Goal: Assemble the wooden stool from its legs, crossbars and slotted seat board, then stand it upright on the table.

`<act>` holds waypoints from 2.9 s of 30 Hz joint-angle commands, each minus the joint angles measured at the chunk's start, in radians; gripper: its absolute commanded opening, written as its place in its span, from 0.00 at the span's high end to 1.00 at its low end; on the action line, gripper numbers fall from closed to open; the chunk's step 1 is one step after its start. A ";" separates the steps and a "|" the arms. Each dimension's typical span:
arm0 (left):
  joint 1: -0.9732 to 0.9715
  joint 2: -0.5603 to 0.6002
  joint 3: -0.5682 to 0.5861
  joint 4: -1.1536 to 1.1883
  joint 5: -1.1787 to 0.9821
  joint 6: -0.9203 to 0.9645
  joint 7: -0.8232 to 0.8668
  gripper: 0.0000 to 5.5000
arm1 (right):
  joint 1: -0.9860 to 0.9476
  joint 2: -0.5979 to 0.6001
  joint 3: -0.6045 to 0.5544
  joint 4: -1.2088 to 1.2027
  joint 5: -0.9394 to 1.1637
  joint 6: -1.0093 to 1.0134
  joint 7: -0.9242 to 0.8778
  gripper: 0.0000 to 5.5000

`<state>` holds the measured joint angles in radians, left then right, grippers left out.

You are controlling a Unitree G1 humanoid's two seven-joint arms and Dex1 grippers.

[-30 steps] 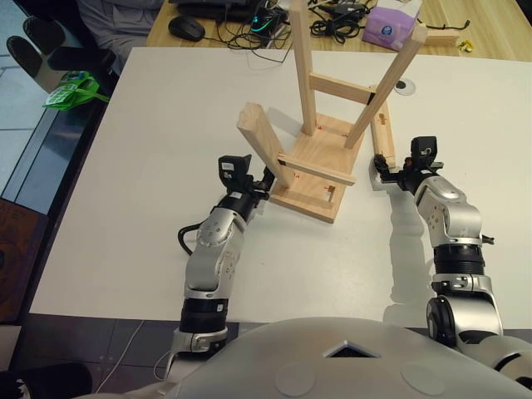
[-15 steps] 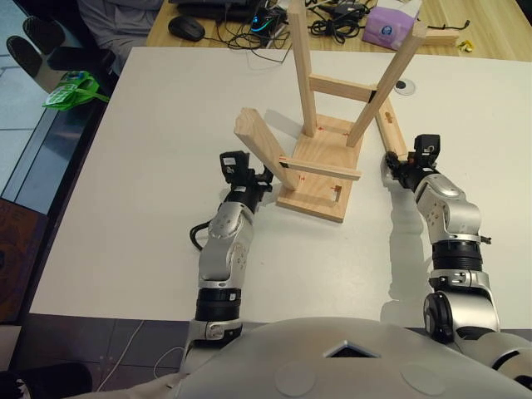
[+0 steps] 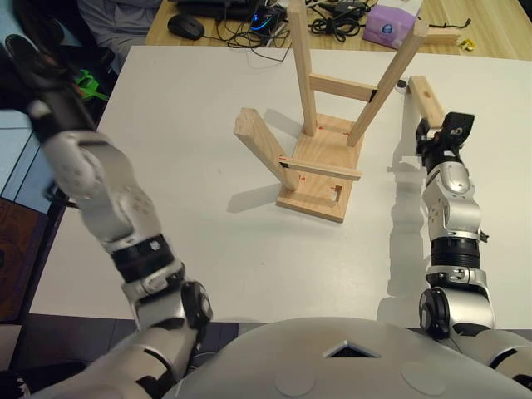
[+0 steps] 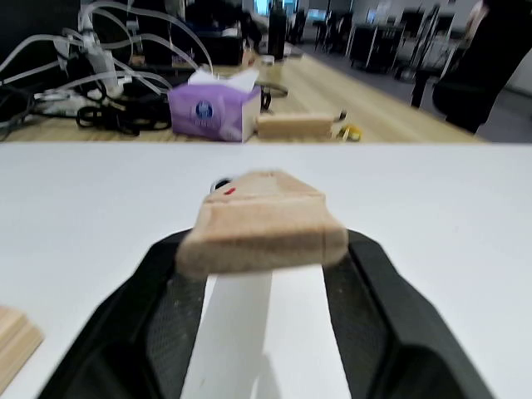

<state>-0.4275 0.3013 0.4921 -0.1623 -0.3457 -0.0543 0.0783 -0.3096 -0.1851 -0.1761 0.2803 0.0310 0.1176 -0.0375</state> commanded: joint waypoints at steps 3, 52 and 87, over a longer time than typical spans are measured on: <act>-0.225 0.075 -0.098 -0.024 -0.105 0.127 -0.108 0.45 | -0.054 -0.040 0.016 0.026 -0.058 -0.114 -0.021 0.63; -0.043 -0.073 -0.176 -0.039 -0.086 0.173 -0.096 0.45 | 0.086 -0.027 0.030 -0.320 0.091 0.599 0.090 0.19; -0.022 -0.108 -0.170 -0.042 -0.083 0.159 -0.075 0.45 | 0.010 -0.066 0.113 -0.202 0.171 0.521 0.297 0.19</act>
<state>-0.4509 0.1954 0.3235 -0.2089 -0.4419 0.1035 -0.0022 -0.2401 -0.2879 -0.0453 0.0278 0.2189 0.6495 0.3244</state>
